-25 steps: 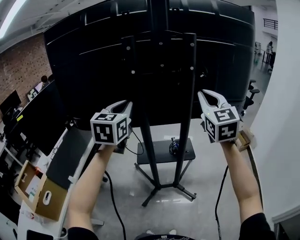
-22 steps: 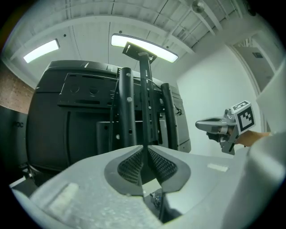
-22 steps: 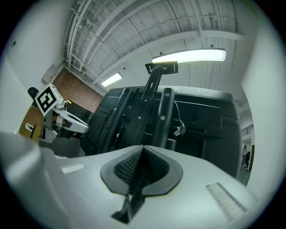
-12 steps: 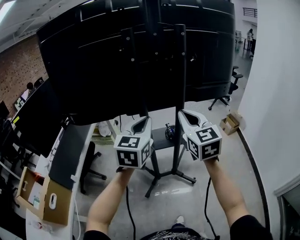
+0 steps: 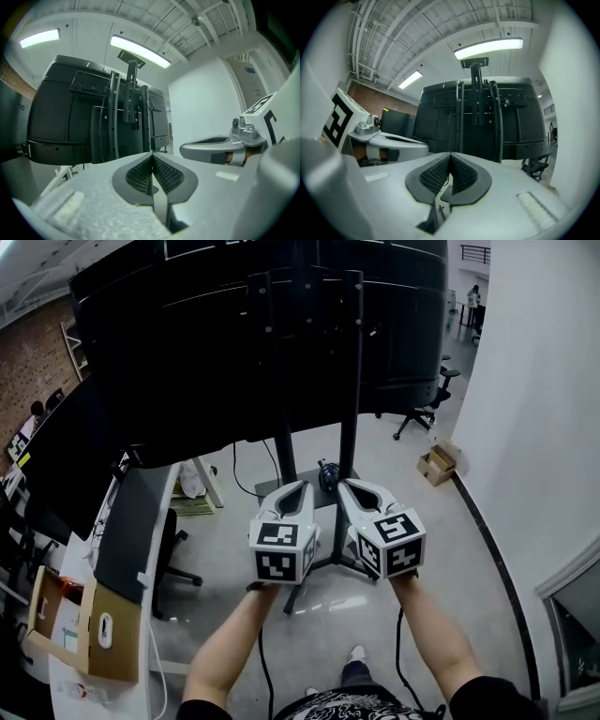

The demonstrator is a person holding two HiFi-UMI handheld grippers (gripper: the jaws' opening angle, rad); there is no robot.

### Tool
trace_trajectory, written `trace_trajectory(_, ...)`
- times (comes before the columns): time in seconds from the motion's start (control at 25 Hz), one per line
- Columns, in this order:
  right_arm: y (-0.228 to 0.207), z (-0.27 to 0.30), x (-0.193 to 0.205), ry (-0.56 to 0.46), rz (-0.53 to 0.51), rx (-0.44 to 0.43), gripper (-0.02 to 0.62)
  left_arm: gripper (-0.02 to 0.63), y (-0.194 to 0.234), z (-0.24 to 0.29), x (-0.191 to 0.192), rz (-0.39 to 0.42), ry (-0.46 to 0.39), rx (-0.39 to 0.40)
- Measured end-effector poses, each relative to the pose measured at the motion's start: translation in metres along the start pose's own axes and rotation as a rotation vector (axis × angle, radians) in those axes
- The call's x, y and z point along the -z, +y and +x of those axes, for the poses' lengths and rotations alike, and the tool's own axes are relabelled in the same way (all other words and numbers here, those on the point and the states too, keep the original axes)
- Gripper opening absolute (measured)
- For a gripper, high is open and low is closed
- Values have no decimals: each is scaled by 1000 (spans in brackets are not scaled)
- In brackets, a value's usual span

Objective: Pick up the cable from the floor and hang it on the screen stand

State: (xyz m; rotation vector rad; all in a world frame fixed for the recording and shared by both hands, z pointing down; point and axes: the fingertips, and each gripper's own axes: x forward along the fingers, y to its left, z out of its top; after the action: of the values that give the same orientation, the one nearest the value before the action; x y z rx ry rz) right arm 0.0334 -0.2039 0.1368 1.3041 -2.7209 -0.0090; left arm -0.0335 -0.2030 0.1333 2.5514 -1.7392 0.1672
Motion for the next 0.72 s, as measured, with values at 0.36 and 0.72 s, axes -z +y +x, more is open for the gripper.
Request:
trace_trajectory(0.36, 33, -28, 14, 17, 16, 33, 5, -2, -15, -34, 14, 70, 25, 21)
trace_trajectory(0.72, 54, -40, 2, 1, 1, 39, 5, -2, -24, -53, 6, 93, 15, 40)
